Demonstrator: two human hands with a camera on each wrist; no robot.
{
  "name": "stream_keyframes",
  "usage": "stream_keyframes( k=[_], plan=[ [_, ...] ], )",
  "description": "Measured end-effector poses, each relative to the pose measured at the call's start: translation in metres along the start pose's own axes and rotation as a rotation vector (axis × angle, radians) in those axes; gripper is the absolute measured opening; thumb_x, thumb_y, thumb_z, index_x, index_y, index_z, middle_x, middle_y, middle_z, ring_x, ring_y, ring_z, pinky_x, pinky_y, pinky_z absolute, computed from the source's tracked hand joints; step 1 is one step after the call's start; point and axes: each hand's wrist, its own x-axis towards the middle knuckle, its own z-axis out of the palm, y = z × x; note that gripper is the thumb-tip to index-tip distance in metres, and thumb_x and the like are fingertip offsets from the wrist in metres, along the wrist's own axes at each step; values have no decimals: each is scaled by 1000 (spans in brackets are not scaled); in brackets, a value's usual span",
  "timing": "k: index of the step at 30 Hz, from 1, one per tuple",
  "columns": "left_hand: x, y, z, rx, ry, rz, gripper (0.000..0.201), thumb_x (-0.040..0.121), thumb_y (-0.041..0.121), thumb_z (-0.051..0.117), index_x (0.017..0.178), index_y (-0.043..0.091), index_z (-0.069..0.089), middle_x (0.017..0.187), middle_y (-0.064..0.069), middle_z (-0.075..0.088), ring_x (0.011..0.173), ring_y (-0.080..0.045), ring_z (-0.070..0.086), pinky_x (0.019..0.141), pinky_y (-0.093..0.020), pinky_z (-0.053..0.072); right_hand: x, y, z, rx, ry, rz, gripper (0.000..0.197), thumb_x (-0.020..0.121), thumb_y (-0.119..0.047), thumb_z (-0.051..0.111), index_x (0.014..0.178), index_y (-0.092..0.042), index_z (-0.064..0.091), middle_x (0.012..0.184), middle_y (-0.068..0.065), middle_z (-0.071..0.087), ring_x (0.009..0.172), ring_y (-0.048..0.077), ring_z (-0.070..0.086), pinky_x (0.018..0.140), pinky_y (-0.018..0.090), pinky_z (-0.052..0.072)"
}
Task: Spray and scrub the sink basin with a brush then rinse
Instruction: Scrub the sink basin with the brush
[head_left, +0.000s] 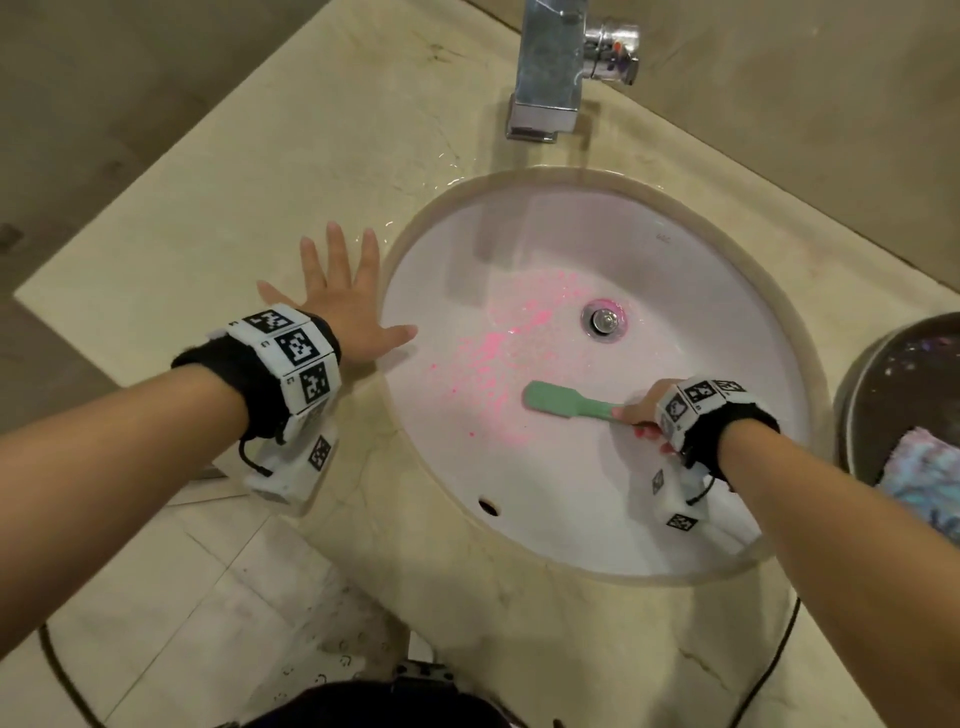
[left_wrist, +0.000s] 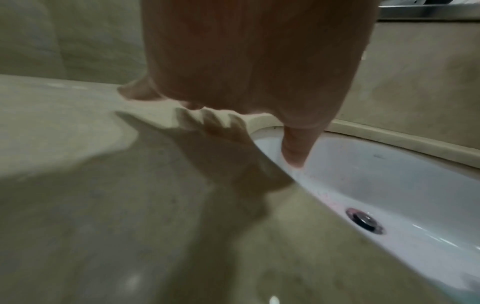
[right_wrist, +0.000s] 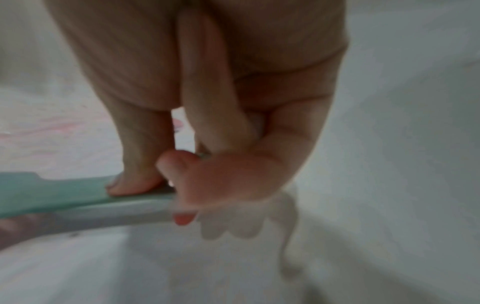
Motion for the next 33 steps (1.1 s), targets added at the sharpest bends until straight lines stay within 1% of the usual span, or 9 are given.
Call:
stream_keyframes(
  k=[3,5,9,15,20,22,26,30,33],
  plan=[
    [-1,-2,3,-3,-10,-6,98,86,65,43,142,31,-30,146,1,-42,138,-28,-31,100,-74,-2,7,-28,21,86,-51,-58,31,84,-36,67,67,-14,53,71,4,56,74,24,56,71,31,51],
    [0,-2,3,-21,-18,-6,97,86,65,42,142,31,-29,146,1,-42,138,-28,-31,100,-74,-2,8,-46,34,56,-154,-103,40,80,-50,66,66,-13,60,68,5,59,66,23,52,66,29,44],
    [2,-3,2,-24,-39,-3,100,84,67,43,142,32,-30,145,1,-43,137,-29,-32,101,-73,-3,10,-45,41,-122,-322,-89,39,84,-49,61,66,-15,64,56,0,53,51,17,44,58,26,38],
    [3,-4,4,-10,-33,3,107,81,68,49,140,31,-33,144,-1,-45,136,-31,-34,100,-73,-4,9,-13,18,-345,-187,-39,39,86,-54,54,70,-18,60,75,5,58,69,23,50,66,28,41],
    [3,-4,5,-14,-32,5,111,79,67,52,140,31,-33,144,-2,-44,136,-31,-35,100,-73,-5,17,-45,28,-49,-69,-115,34,87,-39,62,63,-16,51,67,0,54,65,19,53,61,26,45],
    [4,-4,6,-21,-29,4,111,79,66,53,141,32,-32,145,-2,-44,136,-32,-34,100,-73,-5,15,-65,34,2,-116,-135,35,88,-40,60,63,-16,52,65,0,52,64,20,51,64,29,45],
    [5,-4,6,-19,-31,7,111,79,66,54,140,32,-32,145,-2,-44,136,-32,-34,99,-73,-4,13,-73,42,-71,-343,-102,43,93,-43,51,65,-11,56,55,1,43,47,16,35,49,26,31],
    [6,-5,6,-12,-40,10,113,78,69,53,139,31,-34,144,-2,-45,135,-33,-35,99,-74,-5,21,-31,28,-287,-269,-72,41,86,-53,52,68,-18,62,54,-1,50,52,19,43,60,29,40],
    [7,-6,6,-5,-41,15,114,77,70,52,139,31,-35,143,-3,-46,135,-33,-35,99,-74,-4,17,-11,14,-242,-180,-6,39,89,-46,54,67,-14,57,56,1,49,51,19,43,54,27,40]
  ],
)
